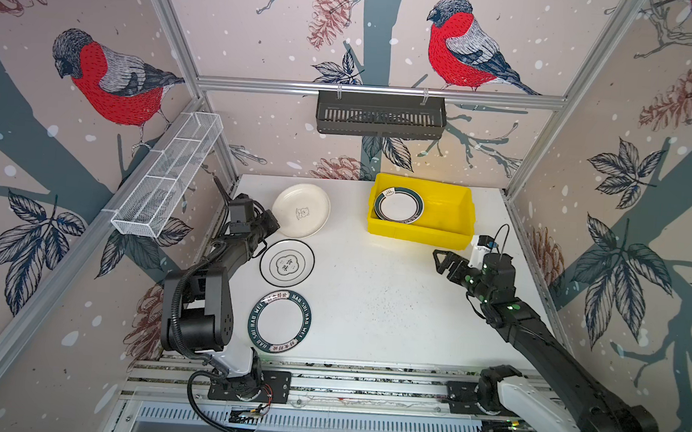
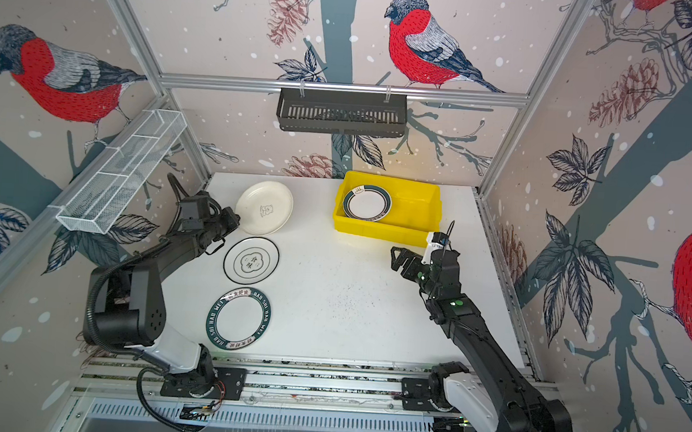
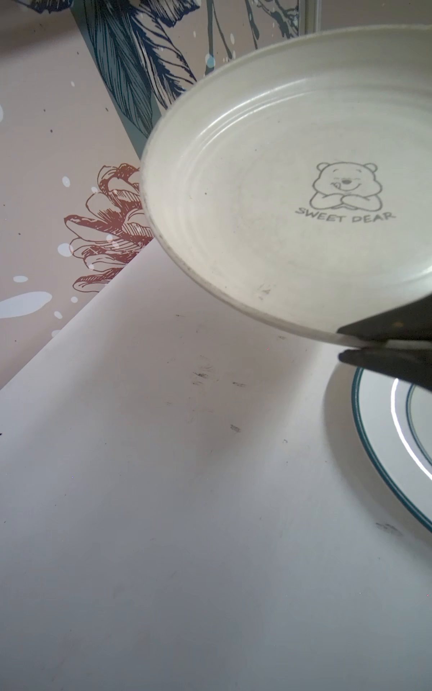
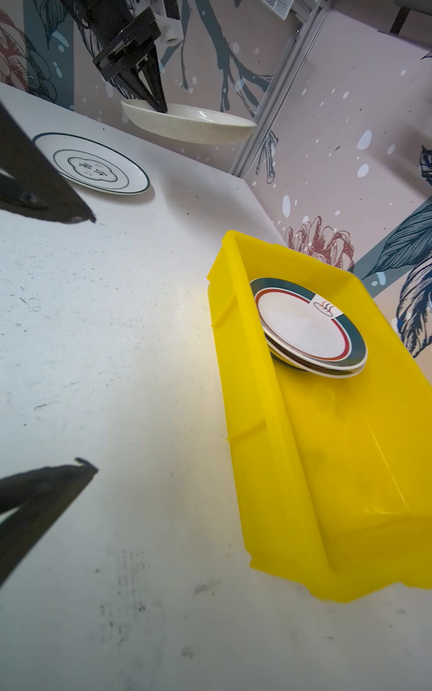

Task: Place the plates into the plastic bin on the countertop
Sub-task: 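Tilt the cream plate up with the left gripper while the right gripper approaches, then grasp the cream plate's rim with the right gripper beside the left gripper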

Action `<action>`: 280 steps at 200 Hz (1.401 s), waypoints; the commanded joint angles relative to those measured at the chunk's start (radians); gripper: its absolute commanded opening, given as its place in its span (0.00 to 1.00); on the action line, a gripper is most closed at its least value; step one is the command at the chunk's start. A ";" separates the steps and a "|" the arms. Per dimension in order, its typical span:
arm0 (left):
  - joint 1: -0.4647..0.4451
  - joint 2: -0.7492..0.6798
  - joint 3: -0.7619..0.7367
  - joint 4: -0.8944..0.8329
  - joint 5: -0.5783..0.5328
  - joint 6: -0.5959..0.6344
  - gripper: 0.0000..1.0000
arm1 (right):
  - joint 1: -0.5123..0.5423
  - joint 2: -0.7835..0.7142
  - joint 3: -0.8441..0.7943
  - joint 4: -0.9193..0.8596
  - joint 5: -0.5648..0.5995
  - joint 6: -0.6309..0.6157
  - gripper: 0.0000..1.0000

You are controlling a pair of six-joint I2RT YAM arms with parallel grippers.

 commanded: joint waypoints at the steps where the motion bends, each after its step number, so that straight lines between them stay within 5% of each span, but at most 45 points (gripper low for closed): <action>1: -0.010 -0.053 -0.041 0.075 0.073 -0.022 0.00 | 0.020 0.021 -0.009 0.084 -0.059 0.036 1.00; 71: -0.172 -0.280 -0.173 0.072 0.024 -0.048 0.00 | 0.114 0.167 0.064 0.173 -0.096 0.095 1.00; 149: -0.401 -0.365 -0.135 -0.051 -0.116 -0.017 0.00 | 0.186 0.245 0.106 0.329 -0.201 0.207 1.00; 219: -0.475 -0.306 -0.075 -0.086 -0.145 0.000 0.00 | 0.220 0.089 0.071 0.301 -0.172 0.240 1.00; 280: -0.582 -0.155 0.053 -0.099 -0.226 0.010 0.00 | 0.219 0.045 0.117 0.210 -0.127 0.136 1.00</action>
